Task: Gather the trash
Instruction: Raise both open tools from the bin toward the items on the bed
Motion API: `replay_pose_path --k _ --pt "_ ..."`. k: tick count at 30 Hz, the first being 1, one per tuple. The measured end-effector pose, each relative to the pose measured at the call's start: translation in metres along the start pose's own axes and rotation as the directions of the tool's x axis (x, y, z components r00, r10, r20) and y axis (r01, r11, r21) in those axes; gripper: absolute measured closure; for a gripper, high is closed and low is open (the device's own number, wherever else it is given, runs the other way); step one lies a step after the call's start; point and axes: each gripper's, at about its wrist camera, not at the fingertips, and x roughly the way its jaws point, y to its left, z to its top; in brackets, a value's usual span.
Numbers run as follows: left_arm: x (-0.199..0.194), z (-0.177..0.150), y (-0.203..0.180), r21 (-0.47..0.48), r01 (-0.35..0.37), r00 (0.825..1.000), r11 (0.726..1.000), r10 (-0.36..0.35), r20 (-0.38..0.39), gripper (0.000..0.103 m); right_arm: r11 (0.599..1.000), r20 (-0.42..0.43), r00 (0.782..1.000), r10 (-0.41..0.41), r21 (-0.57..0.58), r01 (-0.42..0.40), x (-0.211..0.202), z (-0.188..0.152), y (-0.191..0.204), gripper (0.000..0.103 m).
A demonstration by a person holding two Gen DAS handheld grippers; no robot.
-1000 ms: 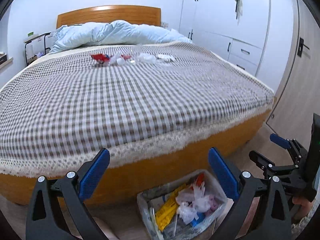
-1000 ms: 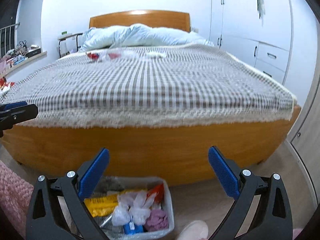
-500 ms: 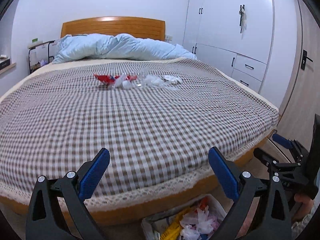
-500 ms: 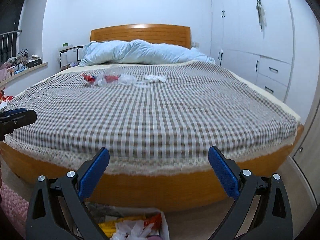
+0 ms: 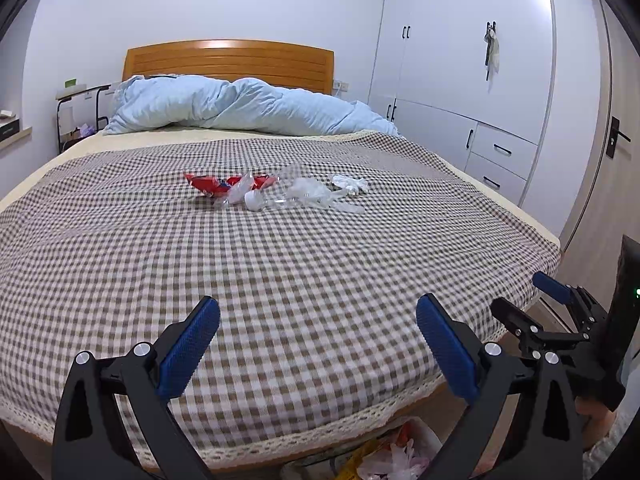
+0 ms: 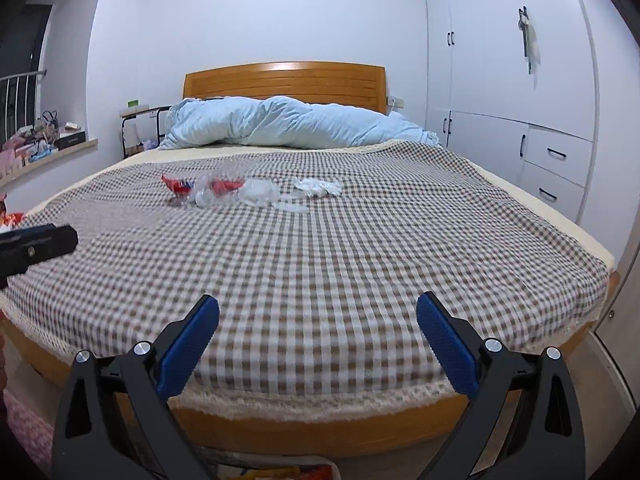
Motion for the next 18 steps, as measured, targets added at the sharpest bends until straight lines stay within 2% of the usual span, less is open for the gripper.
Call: replay_pose_path --k 8,18 --pt "0.014 0.015 0.014 0.001 -0.022 1.000 1.000 0.022 -0.006 0.007 0.999 0.028 0.999 0.033 -0.027 -0.033 0.030 0.031 0.009 0.008" --pt "0.045 0.032 0.032 -0.024 -0.018 1.000 1.000 0.018 0.000 0.007 0.997 0.031 0.997 0.069 -0.034 -0.068 0.061 0.046 0.019 0.008"
